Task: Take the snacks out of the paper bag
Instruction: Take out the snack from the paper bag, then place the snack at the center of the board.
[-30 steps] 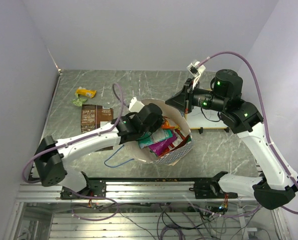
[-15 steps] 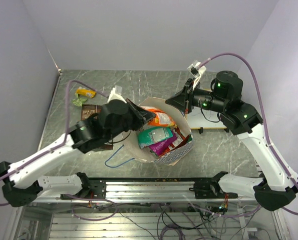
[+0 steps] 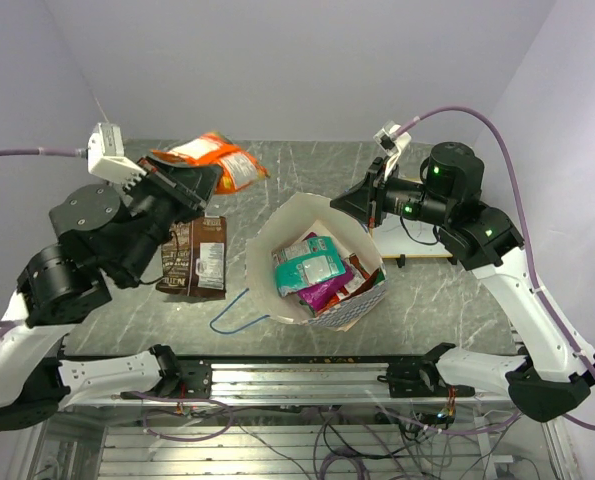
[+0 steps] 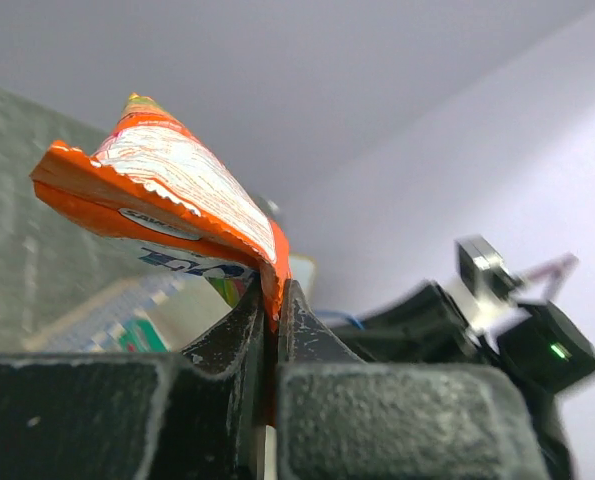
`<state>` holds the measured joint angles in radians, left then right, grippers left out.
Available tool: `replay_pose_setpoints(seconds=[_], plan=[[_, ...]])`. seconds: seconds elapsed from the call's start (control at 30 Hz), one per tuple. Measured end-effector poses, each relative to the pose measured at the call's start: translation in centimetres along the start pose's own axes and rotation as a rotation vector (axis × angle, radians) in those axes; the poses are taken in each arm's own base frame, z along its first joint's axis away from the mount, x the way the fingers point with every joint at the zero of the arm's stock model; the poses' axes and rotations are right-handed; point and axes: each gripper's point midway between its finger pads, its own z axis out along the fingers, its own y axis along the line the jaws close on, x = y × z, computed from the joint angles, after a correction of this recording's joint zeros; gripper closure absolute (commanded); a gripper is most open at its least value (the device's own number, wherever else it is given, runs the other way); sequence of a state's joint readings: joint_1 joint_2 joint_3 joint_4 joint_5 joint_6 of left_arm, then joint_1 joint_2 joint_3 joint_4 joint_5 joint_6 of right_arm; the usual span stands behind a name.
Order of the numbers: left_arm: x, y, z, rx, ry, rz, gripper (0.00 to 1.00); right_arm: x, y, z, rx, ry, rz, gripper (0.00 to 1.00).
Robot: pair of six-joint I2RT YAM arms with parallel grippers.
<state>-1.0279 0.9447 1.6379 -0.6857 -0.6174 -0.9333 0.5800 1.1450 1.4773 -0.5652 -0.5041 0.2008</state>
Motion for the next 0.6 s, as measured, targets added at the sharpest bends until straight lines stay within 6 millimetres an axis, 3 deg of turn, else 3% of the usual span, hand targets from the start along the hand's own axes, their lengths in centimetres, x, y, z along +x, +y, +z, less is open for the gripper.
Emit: replay_pose_setpoints(seconds=[0.17,0.3,0.43,0.53,0.6], plan=[[-2.3,2.5,3.3,-0.185,-0.218,0.174,0.93,0.0,0.0,0.0,0.002,0.000,-0.002,1.00],[-2.1,6.2,6.2,-0.338,-0.330,0.314,0.93,0.0,-0.2,0.0,0.010,0.000,-0.003,1.00],[-3.8,12.8,9.2,-0.526,-0.403,0.328,0.93,0.0,-0.4,0.0,0.021,-0.003,-0.003,1.00],[-5.0,18.2,9.9,-0.633,-0.448,0.270,0.93,0.0,-0.4,0.0,0.023,-0.003,-0.003,1.00],[-4.3,21.3,9.9,-0.675,-0.448,0.231,0.93,0.0,-0.4,-0.1,0.023,-0.001,-0.002,1.00]])
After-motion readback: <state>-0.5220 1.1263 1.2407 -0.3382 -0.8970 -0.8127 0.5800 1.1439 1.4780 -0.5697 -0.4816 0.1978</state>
